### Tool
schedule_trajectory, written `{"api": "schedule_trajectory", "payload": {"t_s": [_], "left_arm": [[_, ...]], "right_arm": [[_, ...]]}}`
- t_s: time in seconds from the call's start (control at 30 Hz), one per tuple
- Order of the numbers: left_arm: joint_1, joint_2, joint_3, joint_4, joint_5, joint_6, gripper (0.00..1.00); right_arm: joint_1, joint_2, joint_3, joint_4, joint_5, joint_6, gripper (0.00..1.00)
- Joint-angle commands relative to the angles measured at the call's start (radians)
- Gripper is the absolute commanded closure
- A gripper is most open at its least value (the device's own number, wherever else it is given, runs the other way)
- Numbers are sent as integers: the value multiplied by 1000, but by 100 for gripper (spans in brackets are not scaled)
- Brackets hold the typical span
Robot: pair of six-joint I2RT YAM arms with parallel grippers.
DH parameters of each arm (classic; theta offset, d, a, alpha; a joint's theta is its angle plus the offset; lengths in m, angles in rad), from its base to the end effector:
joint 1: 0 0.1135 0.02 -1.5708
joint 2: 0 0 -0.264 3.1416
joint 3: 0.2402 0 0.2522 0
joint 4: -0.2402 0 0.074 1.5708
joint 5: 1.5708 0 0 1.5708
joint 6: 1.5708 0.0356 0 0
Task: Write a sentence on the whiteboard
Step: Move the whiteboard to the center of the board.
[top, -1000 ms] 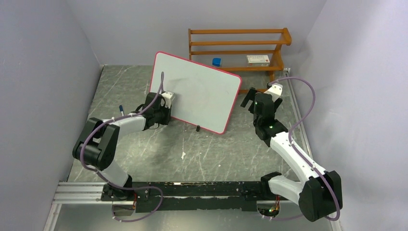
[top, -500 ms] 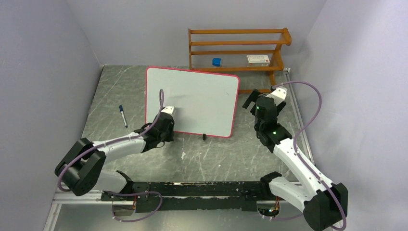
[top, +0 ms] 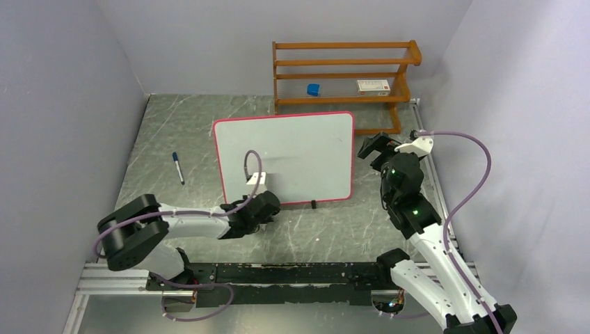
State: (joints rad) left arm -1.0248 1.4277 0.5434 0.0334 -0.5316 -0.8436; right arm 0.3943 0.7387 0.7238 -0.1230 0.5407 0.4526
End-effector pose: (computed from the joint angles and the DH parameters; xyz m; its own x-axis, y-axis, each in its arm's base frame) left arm 0.1468 -0.2069 0.1446 -0.6802 -0.1206 -0.7230 0.0827 0.9675 -0.2392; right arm 0.1678 0.0500 0.3332 -0.0523 0.3843 -0.9217 0.1826 0.9111 0.3695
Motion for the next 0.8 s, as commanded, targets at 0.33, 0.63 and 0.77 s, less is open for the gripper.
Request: {"api": "schedule_trajectory", "payload": {"t_s": [0.33,0.63,0.77], "left_arm": [[-243,231,276,-255,-177,-417,95],[-297,175,302,-356,-191,-466,60],[-323,130,311,-384,-185,-456,46]], "right_arm": [[6,-50,4,-7,-66,-21,0],[6,-44,-8,14,-95,-35,0],[6,-38,-5,10,-102,-37,0]]}}
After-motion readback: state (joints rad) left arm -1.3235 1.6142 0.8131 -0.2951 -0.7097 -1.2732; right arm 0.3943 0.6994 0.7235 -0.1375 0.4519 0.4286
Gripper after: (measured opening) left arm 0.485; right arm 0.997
